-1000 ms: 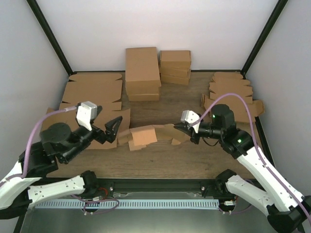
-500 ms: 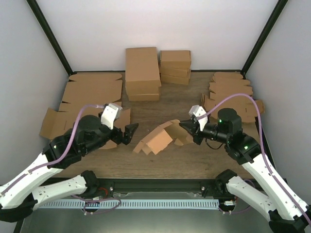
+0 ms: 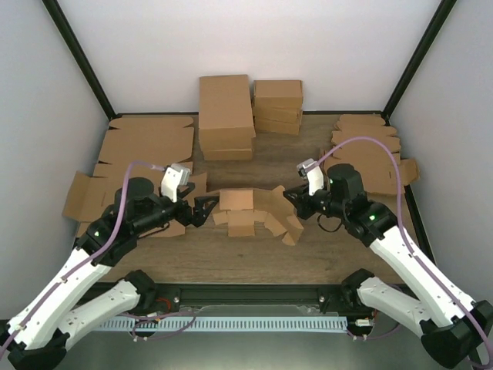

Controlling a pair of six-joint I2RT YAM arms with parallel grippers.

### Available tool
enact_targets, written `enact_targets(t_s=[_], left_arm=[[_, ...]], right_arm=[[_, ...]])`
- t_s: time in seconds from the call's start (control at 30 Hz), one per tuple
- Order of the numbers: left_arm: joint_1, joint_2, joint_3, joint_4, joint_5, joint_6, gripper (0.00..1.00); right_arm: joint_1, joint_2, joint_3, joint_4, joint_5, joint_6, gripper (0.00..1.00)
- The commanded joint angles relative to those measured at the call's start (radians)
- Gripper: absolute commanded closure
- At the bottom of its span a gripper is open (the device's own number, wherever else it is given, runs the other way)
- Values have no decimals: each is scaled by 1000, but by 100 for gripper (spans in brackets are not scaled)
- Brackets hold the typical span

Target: Fold the paper box

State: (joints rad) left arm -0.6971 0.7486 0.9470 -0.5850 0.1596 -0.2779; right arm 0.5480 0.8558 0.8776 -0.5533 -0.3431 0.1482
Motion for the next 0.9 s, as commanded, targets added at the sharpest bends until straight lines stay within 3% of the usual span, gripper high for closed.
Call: enact_targets(t_s=[0.0,0.27,0.47,0.87], left_arm=[[45,-57,-47,60,23,-32,0],[131,-93,-218,148,58,-87,0],[195,-56,-335,312,94,-103,1],[266,264,-390,744,135,-38,6]], right_arm=[[-34,38,30,-1,-13,116,99],[-190,121,25,45,-155,79,99],[-204,161,64,6,-138,9,99],[-220,212,66,20,-165,-32,99]])
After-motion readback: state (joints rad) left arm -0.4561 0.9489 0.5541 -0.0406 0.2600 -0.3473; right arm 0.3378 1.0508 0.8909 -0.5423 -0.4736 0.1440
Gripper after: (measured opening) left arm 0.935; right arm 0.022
